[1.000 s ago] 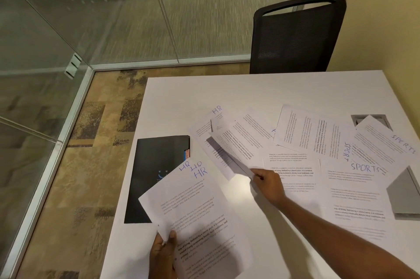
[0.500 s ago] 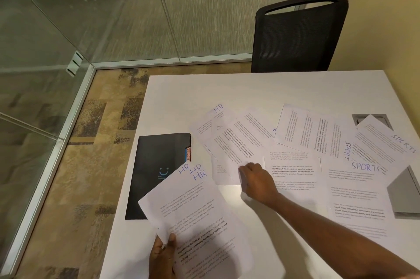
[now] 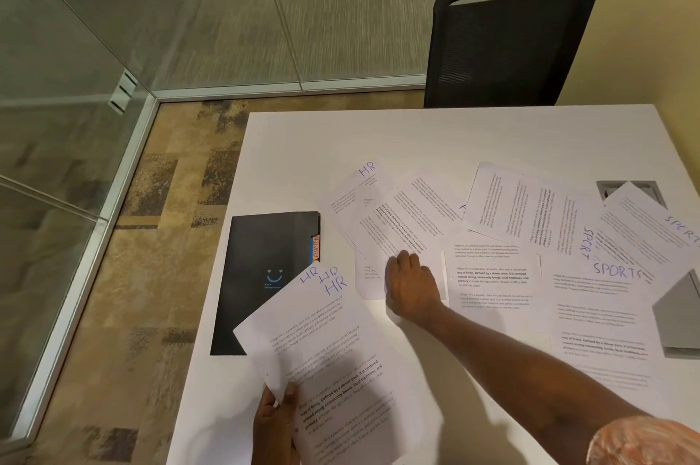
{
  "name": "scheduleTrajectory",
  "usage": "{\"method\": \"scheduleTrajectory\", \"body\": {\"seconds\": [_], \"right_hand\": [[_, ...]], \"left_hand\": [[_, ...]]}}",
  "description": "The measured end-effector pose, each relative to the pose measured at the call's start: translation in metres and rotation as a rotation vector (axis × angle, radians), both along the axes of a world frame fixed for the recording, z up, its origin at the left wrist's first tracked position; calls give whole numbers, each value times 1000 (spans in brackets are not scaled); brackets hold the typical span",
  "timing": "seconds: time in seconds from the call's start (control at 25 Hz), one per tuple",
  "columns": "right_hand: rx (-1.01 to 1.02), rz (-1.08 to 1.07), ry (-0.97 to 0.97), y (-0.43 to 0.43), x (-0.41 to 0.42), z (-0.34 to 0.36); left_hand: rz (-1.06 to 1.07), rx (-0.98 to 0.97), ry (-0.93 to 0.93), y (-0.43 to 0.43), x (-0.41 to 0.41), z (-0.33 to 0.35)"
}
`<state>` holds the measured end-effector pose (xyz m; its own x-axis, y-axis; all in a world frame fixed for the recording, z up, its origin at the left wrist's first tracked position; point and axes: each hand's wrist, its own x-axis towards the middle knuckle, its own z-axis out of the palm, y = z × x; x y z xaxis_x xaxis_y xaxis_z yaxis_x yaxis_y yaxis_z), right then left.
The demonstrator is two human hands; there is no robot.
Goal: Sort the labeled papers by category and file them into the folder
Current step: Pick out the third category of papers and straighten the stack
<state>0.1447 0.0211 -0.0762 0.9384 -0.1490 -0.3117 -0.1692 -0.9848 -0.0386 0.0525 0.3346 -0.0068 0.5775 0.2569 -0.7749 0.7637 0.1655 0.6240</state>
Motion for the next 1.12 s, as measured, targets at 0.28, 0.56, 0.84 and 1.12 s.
{"method": "scheduleTrajectory", "body": {"seconds": [0.28, 0.56, 0.84, 1.12], "right_hand": [[-6, 34, -70, -13, 5, -9], [-50, 84, 4, -6, -6, -5], [-59, 34, -78, -4, -1, -13], [-49, 67, -133, -23, 15, -16]], "left_hand": [[-40, -23, 10, -3, 0, -9], [-69, -8, 29, -9, 1, -5], [-48, -67, 0, -12, -2, 1], [-90, -66, -13, -4, -6, 3]]}}
